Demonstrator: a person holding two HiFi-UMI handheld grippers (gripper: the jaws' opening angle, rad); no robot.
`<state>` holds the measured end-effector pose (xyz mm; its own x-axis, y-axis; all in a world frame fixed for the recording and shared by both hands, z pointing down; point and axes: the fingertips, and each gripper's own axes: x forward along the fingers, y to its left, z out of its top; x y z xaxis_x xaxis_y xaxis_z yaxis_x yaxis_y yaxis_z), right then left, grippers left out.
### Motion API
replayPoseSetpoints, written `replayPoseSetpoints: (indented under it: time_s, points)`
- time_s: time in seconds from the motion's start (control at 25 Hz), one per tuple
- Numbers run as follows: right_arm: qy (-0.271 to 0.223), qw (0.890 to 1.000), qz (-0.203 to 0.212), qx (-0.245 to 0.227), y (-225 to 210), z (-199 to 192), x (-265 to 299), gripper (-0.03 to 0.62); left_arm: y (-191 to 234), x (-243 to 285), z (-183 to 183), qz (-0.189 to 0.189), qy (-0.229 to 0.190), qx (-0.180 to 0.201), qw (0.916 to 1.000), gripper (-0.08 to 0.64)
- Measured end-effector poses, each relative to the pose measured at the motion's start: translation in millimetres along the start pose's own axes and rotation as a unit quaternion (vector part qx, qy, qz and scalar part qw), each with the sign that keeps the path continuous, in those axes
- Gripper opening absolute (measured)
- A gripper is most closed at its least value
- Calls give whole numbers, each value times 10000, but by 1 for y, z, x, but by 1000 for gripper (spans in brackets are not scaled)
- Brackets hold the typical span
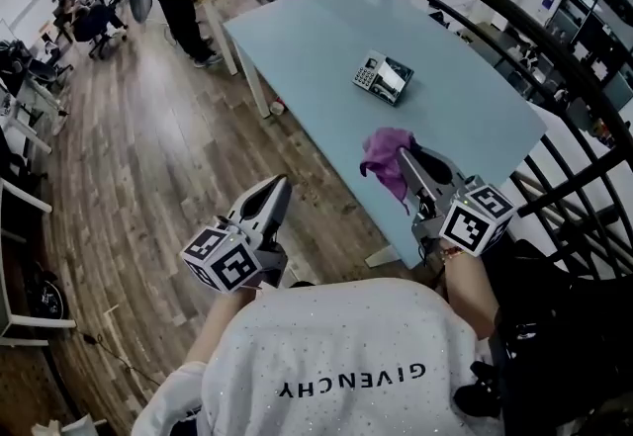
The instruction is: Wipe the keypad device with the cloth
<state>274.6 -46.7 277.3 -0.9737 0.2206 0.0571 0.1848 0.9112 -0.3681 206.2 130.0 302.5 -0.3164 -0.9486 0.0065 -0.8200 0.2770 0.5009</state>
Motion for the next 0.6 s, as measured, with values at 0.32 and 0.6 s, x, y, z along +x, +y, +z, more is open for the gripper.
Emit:
replayPoseSetpoints:
  time_s: [0.32, 0.6]
  points:
    - [72, 9988, -349, 350, -53, -12, 19, 34, 28, 54, -8, -219, 356, -231, 9989, 0]
    - [-163, 9919, -1113, 596, -101, -7, 27, 34, 58, 117, 2, -822, 597, -354, 9942, 0]
